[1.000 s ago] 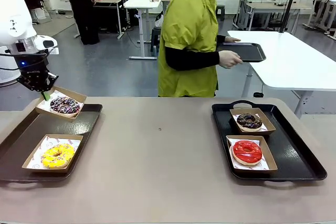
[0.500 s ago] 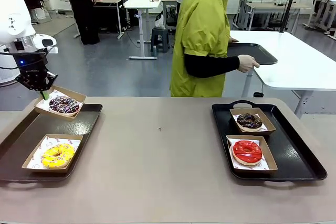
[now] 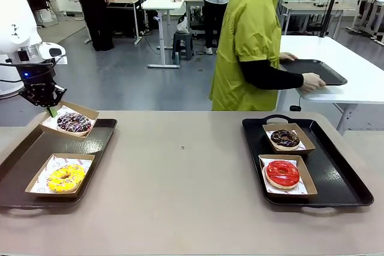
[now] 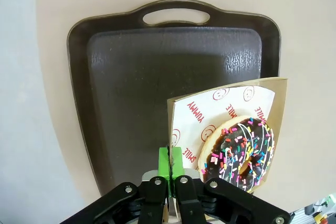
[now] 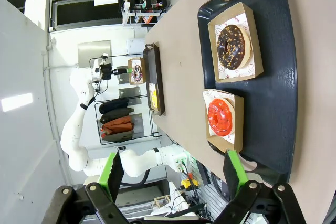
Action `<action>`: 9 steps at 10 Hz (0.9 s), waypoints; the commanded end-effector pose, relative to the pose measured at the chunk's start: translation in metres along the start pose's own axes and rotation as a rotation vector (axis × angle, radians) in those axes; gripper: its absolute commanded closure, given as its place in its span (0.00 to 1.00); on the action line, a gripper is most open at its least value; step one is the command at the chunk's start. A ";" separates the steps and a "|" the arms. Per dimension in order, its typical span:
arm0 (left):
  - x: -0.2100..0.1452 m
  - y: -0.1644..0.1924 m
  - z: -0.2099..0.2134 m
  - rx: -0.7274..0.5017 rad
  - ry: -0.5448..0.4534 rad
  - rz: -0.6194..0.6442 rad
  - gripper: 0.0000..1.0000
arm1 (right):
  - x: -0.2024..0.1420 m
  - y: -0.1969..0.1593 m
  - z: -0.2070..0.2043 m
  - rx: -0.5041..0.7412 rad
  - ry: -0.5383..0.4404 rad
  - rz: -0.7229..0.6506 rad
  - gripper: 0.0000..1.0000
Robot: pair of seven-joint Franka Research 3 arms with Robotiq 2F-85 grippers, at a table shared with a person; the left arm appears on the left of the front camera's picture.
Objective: Individually package the donuts and arrange them on the tray.
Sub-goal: Place the picked Paper togo box on the Handle tray.
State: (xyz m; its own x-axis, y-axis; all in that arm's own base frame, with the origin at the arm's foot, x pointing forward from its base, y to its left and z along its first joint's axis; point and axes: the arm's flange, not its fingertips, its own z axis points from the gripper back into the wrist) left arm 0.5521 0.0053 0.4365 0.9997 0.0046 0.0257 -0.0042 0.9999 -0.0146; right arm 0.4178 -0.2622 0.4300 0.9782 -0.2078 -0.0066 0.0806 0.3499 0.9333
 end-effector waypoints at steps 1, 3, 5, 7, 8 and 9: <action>0.007 0.006 -0.009 -0.011 -0.015 -0.037 0.99 | 0.001 0.000 0.002 0.000 0.013 0.003 0.00; 0.006 0.008 -0.023 -0.009 -0.017 -0.024 0.99 | 0.001 0.000 0.002 0.000 0.013 0.003 0.00; 0.022 0.016 -0.036 -0.019 -0.009 -0.005 0.99 | 0.001 0.000 0.002 0.000 0.013 0.003 0.00; 0.029 0.019 -0.049 -0.027 0.013 0.007 0.99 | 0.001 0.000 0.002 0.000 0.013 0.003 0.00; 0.033 0.021 -0.054 -0.021 0.018 0.007 0.99 | 0.001 0.000 0.002 0.000 0.013 0.003 0.00; 0.038 0.025 -0.058 -0.022 0.020 0.006 0.99 | 0.001 0.000 0.002 0.000 0.013 0.003 0.00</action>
State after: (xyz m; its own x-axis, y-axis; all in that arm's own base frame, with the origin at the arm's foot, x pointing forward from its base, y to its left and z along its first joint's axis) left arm 0.5825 0.0229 0.3761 0.9996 0.0273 -0.0058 -0.0274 0.9995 -0.0134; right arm 0.4177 -0.2623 0.4300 0.9781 -0.2079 -0.0066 0.0806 0.3498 0.9333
